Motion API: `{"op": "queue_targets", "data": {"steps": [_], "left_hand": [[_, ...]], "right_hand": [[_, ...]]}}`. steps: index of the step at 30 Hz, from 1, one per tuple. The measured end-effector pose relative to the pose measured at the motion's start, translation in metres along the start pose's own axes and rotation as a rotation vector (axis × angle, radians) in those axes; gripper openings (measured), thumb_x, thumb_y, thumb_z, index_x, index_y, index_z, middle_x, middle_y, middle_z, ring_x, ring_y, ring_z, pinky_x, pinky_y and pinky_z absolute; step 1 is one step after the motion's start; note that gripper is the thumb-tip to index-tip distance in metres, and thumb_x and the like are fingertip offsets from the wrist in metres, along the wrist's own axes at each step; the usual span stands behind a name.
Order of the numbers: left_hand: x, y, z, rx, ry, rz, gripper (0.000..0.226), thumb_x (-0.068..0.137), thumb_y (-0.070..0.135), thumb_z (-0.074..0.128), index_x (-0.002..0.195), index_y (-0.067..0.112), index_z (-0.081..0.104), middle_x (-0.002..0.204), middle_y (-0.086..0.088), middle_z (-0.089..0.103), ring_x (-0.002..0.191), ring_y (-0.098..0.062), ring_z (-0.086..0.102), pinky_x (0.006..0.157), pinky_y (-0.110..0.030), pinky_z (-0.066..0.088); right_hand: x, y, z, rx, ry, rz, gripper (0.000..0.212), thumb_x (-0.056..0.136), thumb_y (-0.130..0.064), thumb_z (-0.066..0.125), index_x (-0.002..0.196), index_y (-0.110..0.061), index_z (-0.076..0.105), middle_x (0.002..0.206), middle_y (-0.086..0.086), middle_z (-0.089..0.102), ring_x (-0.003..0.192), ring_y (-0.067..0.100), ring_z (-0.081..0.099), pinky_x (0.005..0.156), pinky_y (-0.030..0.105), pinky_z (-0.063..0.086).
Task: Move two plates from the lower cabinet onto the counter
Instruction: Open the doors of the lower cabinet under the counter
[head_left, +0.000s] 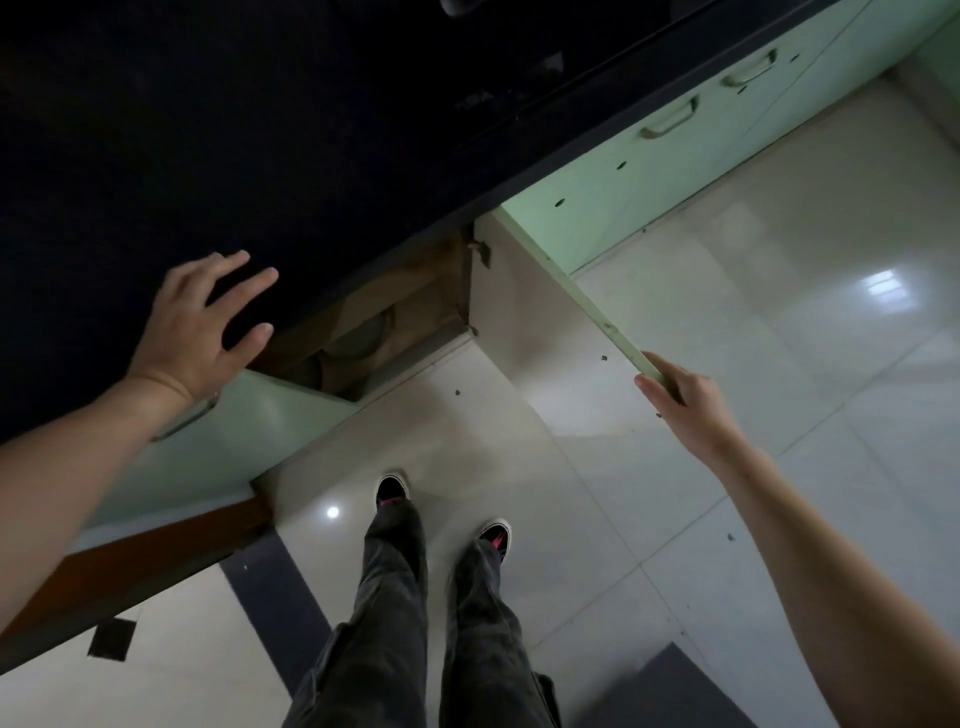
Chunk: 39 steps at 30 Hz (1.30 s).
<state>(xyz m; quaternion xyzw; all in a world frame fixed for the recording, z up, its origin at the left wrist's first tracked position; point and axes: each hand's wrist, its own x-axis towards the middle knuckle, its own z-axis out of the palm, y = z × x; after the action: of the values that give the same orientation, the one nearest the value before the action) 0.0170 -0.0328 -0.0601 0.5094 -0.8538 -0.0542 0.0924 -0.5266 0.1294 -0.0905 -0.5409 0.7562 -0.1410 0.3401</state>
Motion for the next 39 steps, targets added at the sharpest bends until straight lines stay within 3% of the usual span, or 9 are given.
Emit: {"op": "queue_targets", "data": {"steps": [3, 7, 11, 15, 22, 27, 32, 36, 39], "left_hand": [[0.0, 0.006, -0.003, 0.015, -0.013, -0.025, 0.057, 0.092, 0.052, 0.038, 0.142, 0.026, 0.048, 0.152, 0.008, 0.031, 0.134, -0.017, 0.029, 0.108, -0.043, 0.031], [0.001, 0.016, -0.016, 0.024, -0.102, -0.094, 0.057, 0.091, 0.049, 0.041, 0.142, 0.026, 0.049, 0.15, -0.011, 0.042, 0.134, -0.038, 0.037, 0.107, -0.051, 0.034], [0.0, 0.026, -0.028, -0.09, -0.146, -0.118, 0.053, 0.092, 0.04, 0.049, 0.143, 0.022, 0.049, 0.152, -0.011, 0.041, 0.14, -0.034, 0.033, 0.114, -0.048, 0.03], [-0.03, 0.04, -0.052, -0.356, 0.044, -0.24, 0.047, 0.093, 0.031, 0.052, 0.135, 0.011, 0.056, 0.136, -0.01, 0.056, 0.127, -0.026, 0.051, 0.107, -0.037, 0.041], [-0.128, 0.069, -0.046, -1.313, 0.683, -1.255, 0.022, 0.093, 0.02, 0.061, 0.114, 0.019, 0.063, 0.107, 0.004, 0.067, 0.106, -0.012, 0.064, 0.094, -0.024, 0.051], [-0.132, 0.052, -0.013, -2.004, 0.913, -1.747, 0.042, 0.095, 0.031, 0.058, 0.129, 0.009, 0.049, 0.128, -0.013, 0.057, 0.109, -0.024, 0.059, 0.097, -0.035, 0.046], [-0.113, 0.038, 0.016, -2.357, 1.099, -1.593, 0.064, 0.088, 0.043, 0.064, 0.139, 0.01, 0.045, 0.137, -0.014, 0.053, 0.132, -0.029, 0.049, 0.115, -0.042, 0.036], [-0.092, 0.038, 0.023, -2.409, 1.452, -1.463, 0.029, 0.09, 0.033, 0.065, 0.11, 0.013, 0.07, 0.104, -0.004, 0.074, 0.105, -0.018, 0.068, 0.098, -0.034, 0.051], [-0.078, 0.041, 0.029, -2.392, 1.652, -1.455, 0.019, 0.091, 0.031, 0.063, 0.098, 0.013, 0.068, 0.082, 0.0, 0.063, 0.083, -0.013, 0.06, 0.085, -0.028, 0.053]], "right_hand": [[-0.004, -0.007, -0.001, -0.016, -0.013, 0.053, 0.058, 0.083, -0.059, 0.048, 0.129, -0.026, 0.06, 0.076, -0.009, 0.065, 0.075, 0.023, 0.068, 0.071, 0.032, 0.05], [-0.014, -0.041, 0.002, -0.078, 0.14, 0.093, 0.064, 0.089, -0.045, 0.063, 0.145, -0.02, 0.045, 0.147, 0.006, 0.053, 0.132, 0.029, 0.052, 0.105, 0.033, 0.037], [-0.022, -0.132, 0.031, -0.102, 0.168, -0.191, 0.061, 0.094, -0.044, 0.054, 0.148, -0.018, 0.04, 0.155, 0.006, 0.043, 0.142, 0.027, 0.041, 0.113, 0.041, 0.036], [-0.024, -0.236, 0.078, -0.179, 0.008, -0.483, 0.057, 0.097, -0.039, 0.051, 0.148, -0.013, 0.043, 0.154, 0.009, 0.044, 0.143, 0.028, 0.04, 0.113, 0.046, 0.038], [-0.003, -0.372, 0.159, -0.278, -0.258, -0.88, 0.056, 0.1, -0.032, 0.05, 0.151, -0.012, 0.039, 0.158, 0.007, 0.037, 0.15, 0.021, 0.026, 0.121, 0.031, 0.02], [0.03, -0.427, 0.209, -0.481, -0.419, -1.156, 0.057, 0.1, -0.033, 0.045, 0.154, -0.017, 0.033, 0.161, 0.006, 0.034, 0.152, 0.022, 0.021, 0.125, 0.035, 0.01], [0.068, -0.451, 0.244, -0.811, -0.527, -1.515, 0.064, 0.099, -0.049, 0.033, 0.157, -0.025, 0.023, 0.165, 0.001, 0.024, 0.153, 0.021, 0.014, 0.125, 0.043, 0.008], [0.082, -0.448, 0.255, -0.758, -0.508, -1.559, 0.064, 0.098, -0.053, 0.038, 0.156, -0.03, 0.025, 0.163, -0.003, 0.027, 0.153, 0.018, 0.015, 0.125, 0.039, 0.005], [0.086, -0.445, 0.26, -0.749, -0.479, -1.574, 0.064, 0.097, -0.053, 0.04, 0.155, -0.032, 0.024, 0.163, -0.005, 0.028, 0.153, 0.015, 0.016, 0.125, 0.036, 0.004]]}}
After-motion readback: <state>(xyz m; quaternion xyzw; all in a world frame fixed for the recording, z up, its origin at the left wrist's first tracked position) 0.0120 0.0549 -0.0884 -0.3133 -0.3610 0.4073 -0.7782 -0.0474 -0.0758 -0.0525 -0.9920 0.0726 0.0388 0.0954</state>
